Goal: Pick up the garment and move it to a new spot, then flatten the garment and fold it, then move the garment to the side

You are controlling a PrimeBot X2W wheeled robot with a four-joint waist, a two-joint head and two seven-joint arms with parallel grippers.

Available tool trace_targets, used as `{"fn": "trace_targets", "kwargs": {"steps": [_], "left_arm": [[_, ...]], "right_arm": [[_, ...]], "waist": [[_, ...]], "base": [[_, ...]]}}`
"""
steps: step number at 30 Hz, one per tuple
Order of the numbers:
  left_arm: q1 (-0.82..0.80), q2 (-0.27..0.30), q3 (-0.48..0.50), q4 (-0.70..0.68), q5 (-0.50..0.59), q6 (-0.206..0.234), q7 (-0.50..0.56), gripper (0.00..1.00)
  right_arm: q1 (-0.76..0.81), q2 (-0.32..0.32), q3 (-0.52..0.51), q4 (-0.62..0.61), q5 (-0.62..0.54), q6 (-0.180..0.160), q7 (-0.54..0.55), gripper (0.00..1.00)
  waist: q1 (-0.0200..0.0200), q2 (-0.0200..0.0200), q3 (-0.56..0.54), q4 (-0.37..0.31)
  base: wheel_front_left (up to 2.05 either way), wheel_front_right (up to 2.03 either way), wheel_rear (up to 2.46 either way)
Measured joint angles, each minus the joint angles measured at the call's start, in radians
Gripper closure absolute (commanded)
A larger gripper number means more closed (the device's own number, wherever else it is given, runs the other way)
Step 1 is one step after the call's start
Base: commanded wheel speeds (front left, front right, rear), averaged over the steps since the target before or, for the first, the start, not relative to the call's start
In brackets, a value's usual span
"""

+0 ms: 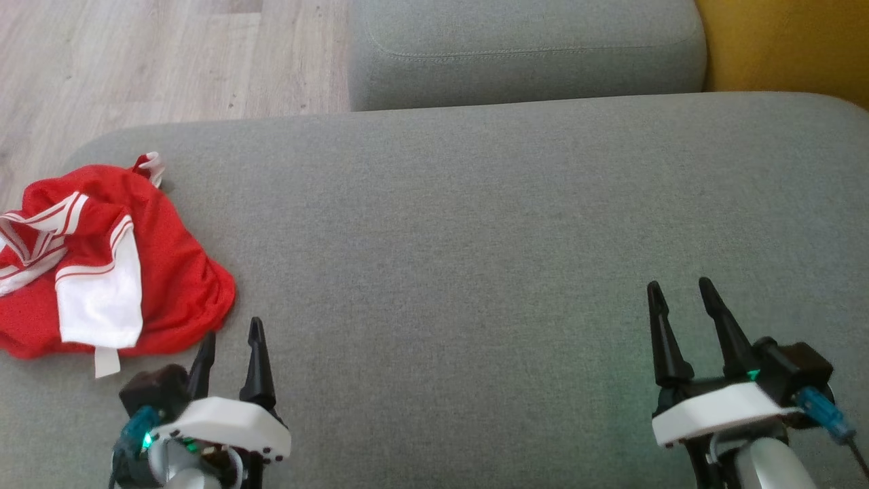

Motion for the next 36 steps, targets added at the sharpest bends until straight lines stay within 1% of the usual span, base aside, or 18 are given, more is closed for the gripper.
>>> {"fn": "trace_targets", "kwargs": {"steps": [8,19,26,36], "left_arm": [[0.000,0.000,-0.010,-0.001,0.083,0.008,-0.024,0.00],[0.002,0.001,-0.025,-0.006,0.210,0.025,-0.052,0.00],[0.011,0.001,-0.024,-0.001,0.208,0.024,-0.052,0.00],[0.022,0.001,-0.021,0.014,0.198,0.023,-0.052,0.00]], "right_arm": [[0.018,0.004,-0.022,0.025,-0.059,0.000,-0.017,0.00],[0.018,0.009,-0.033,0.039,-0.181,0.000,-0.049,0.00],[0.018,0.014,-0.066,0.052,-0.176,0.000,-0.049,0.00],[0.018,0.018,-0.081,0.061,-0.165,0.000,-0.051,0.00]], "waist": [[0.0000,0.0000,-0.002,0.004],[0.0000,0.0000,-0.001,0.003],[0.0000,0.0000,-0.004,0.003],[0.0000,0.0000,-0.007,0.006]], "base": [[0.00,0.00,0.00],[0.00,0.00,0.00],[0.00,0.00,0.00],[0.00,0.00,0.00]]}}
